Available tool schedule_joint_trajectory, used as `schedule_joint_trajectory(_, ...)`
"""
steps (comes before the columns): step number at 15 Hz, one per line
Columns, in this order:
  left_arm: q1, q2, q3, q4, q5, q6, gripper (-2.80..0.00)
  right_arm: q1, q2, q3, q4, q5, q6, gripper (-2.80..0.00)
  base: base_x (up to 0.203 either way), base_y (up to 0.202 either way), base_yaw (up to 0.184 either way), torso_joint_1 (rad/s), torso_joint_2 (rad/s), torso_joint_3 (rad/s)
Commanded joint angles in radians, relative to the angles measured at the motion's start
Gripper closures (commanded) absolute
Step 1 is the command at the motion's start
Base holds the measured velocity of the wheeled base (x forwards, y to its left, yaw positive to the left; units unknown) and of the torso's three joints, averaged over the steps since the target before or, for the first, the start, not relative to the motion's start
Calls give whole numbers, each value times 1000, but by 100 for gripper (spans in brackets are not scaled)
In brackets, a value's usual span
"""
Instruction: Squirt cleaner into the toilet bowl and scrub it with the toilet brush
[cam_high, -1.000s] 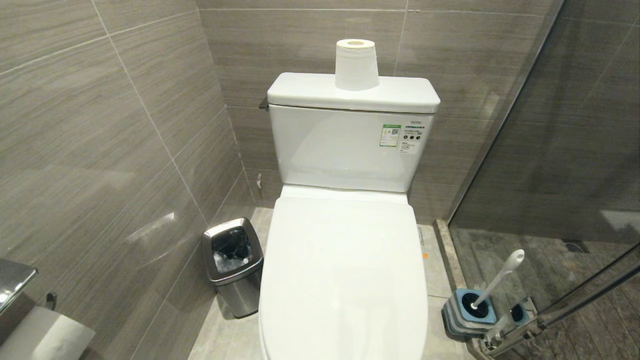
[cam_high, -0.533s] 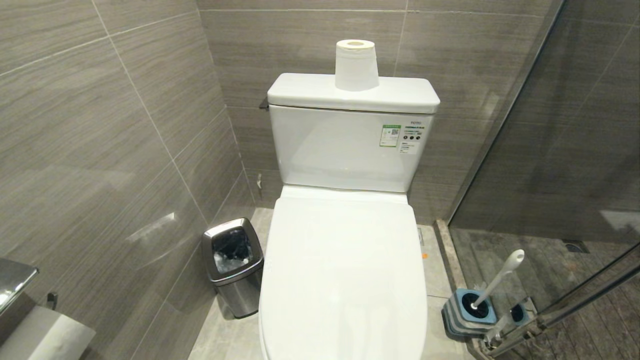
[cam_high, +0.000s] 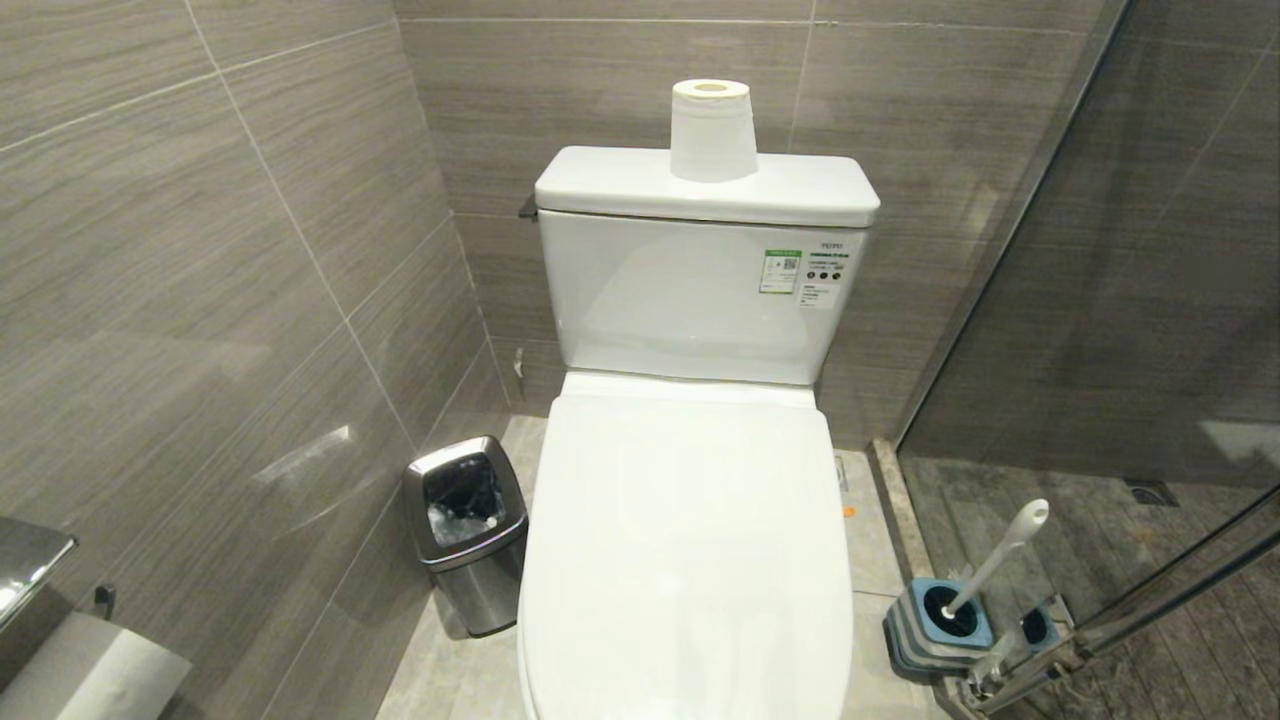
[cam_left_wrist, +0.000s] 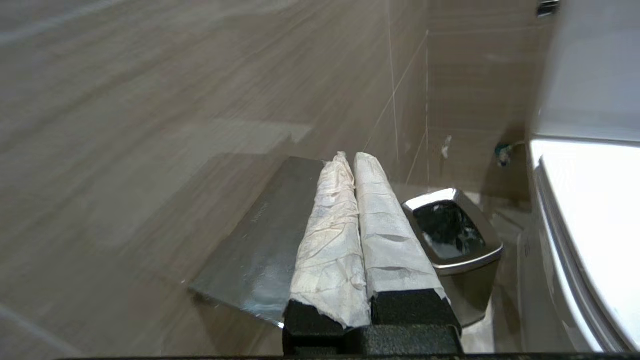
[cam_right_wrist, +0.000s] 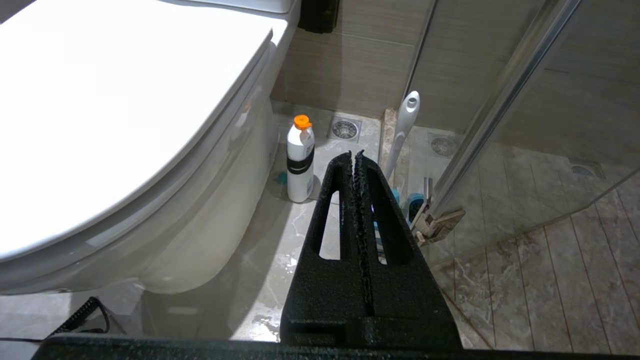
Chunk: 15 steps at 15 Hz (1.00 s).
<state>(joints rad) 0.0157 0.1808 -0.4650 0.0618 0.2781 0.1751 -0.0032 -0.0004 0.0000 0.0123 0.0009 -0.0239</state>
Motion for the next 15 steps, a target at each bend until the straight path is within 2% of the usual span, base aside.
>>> schedule_joint_trajectory(1, -5, -63, 163, -162, -77, 6, 0, 0, 0, 1, 0, 1, -1, 0, 0, 0, 0, 0, 0, 0)
schedule_joint_trajectory(2, -10, -86, 211, -213, -168, 8, 0, 0, 0, 2, 0, 1, -1, 0, 0, 0, 0, 0, 0, 0)
schedule_joint_trajectory(3, -14, -115, 243, -234, -223, 7, 0, 0, 0, 0, 0, 1, -1, 0, 0, 0, 0, 0, 0, 0)
schedule_joint_trajectory(5, -15, -153, 305, -248, -285, -11, 0, 0, 0, 1, 0, 1, -1, 0, 0, 0, 0, 0, 0, 0)
schedule_joint_trajectory(7, -15, -173, 370, -285, -292, -26, 0, 0, 0, 0, 0, 1, -1, 0, 0, 0, 0, 0, 0, 0)
schedule_joint_trajectory(9, -15, -176, 453, -397, -286, -37, 0, 0, 0, 0, 0, 1, -1, 0, 0, 0, 0, 0, 0, 0)
schedule_joint_trajectory(10, -16, -177, 468, -413, -278, -53, 0, 0, 0, 0, 0, 1, -1, 0, 0, 0, 0, 0, 0, 0)
schedule_joint_trajectory(15, -16, -177, 467, -271, -239, -68, 0, 0, 0, 0, 0, 1, -1, 0, 0, 0, 0, 0, 0, 0)
